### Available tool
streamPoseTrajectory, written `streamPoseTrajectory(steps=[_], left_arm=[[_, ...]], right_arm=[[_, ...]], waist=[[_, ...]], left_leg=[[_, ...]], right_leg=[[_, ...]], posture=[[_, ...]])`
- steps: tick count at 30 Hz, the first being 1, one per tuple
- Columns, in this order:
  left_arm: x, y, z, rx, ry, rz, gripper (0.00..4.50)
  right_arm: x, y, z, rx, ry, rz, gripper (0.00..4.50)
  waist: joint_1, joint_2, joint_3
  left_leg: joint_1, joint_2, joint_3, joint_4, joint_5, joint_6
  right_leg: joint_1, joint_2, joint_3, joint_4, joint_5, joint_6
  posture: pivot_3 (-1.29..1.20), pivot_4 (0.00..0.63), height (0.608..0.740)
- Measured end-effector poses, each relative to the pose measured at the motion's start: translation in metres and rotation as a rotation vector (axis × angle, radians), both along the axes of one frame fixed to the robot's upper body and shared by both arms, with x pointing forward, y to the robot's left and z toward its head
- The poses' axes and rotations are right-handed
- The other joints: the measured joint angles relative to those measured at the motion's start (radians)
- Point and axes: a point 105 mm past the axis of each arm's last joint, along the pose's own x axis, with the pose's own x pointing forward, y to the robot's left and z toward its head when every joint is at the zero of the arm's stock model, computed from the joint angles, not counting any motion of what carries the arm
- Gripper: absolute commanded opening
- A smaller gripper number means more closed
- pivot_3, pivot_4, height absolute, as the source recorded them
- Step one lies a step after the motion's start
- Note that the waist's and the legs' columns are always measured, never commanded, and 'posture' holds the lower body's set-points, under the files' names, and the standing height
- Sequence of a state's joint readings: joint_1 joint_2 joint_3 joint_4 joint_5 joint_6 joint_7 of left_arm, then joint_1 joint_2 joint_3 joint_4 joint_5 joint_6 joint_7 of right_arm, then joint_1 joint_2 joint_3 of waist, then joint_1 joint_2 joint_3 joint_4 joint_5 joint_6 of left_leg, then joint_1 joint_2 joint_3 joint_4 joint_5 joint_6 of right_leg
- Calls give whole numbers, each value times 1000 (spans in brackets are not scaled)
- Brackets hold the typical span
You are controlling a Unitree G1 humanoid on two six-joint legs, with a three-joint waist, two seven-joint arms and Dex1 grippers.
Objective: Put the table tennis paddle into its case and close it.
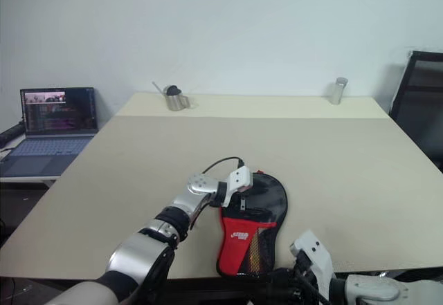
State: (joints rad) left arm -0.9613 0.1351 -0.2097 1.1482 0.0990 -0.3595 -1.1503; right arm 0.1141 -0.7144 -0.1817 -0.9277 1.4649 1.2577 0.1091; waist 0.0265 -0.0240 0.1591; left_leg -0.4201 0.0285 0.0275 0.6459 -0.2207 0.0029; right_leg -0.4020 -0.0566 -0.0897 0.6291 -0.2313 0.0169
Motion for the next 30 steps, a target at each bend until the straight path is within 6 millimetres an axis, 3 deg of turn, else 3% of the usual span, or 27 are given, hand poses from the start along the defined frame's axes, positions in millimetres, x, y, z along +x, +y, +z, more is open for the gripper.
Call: streamPoseTrajectory(steps=[4, 12, 15, 18, 25, 30], left_arm=[[0, 0, -1, -2, 1, 4, 4379], [-1, 8, 1, -41, 0, 20, 4379], [-2, 26, 5, -54, -2, 42, 4379], [-9, 58, 8, -79, 17, 112, 4379], [-57, 128, 11, -129, 123, 330, 4379], [-76, 154, 21, -186, 120, 501, 4379]], right_arm=[[14, -2, 20, 41, -60, 2, 3874], [81, -25, 48, 98, -236, -164, 3874], [107, -38, 52, 86, -324, -217, 3874], [123, -42, 48, 76, -384, -204, 3874], [168, -54, 50, 54, -497, -164, 3874], [189, -58, 49, 13, -545, -79, 3874]], waist=[[0, -1, 0], [-3, -1, 1], [-11, 0, 1], [-24, 2, 3], [-30, 2, 18], [-13, 2, 24]], left_leg=[[2, 0, 0, 0, 0, 0], [3, 1, 1, -1, 0, 0], [1, 2, 3, -2, 0, 0], [1, 3, 3, -4, 0, 0], [1, 3, 8, -2, 0, 0], [2, 1, 9, 0, 0, 0]], right_leg=[[3, 0, 0, -1, 0, 0], [2, 1, 0, -1, 0, 0], [-2, 2, 2, 1, 0, 0], [-4, 4, 3, 2, -1, -2], [-9, 3, 13, 10, -2, -3], [-10, 1, 15, 14, -2, -4]], posture=[[0, 150, 740], [0, 150, 740], [0, 150, 740], [0, 150, 740], [0, 150, 740], [0, 150, 740]])
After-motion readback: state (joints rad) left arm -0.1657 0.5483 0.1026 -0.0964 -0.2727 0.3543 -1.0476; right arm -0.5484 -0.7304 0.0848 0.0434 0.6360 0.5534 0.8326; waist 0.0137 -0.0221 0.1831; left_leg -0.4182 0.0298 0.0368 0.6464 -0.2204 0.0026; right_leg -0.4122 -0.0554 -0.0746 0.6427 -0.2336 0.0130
